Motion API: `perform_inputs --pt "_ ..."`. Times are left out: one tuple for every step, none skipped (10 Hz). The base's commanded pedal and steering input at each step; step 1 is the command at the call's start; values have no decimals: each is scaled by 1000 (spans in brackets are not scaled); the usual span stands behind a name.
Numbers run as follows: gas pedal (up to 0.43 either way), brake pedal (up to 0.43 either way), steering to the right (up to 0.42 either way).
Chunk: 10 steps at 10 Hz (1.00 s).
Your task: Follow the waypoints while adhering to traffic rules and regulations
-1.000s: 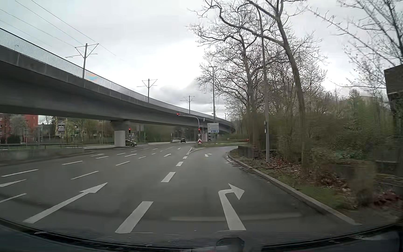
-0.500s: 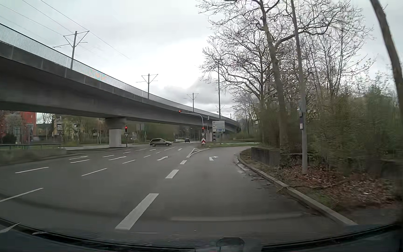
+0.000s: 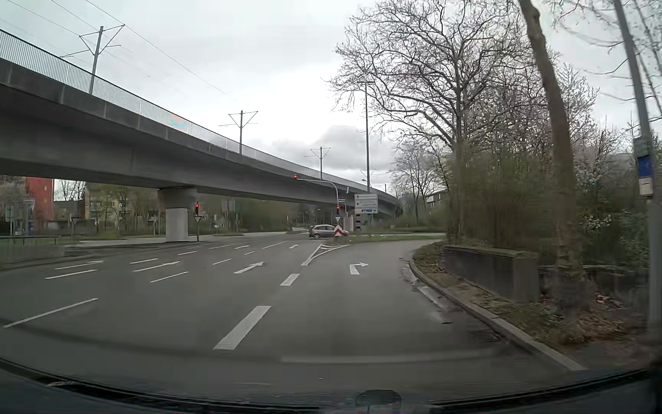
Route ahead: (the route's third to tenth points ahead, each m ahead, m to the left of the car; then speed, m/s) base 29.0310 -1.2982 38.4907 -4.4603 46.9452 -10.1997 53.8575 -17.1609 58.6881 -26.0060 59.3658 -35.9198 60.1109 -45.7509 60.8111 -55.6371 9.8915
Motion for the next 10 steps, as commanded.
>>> perform_inputs --pt "39 0 -5" --pt "39 0 -3" --pt "39 0 -3" --pt "39 0 -2" --pt "39 0 0" --pt "39 0 4" --pt "39 0 8" --pt "39 0 11" --pt "39 0 15" --pt "39 0 20"
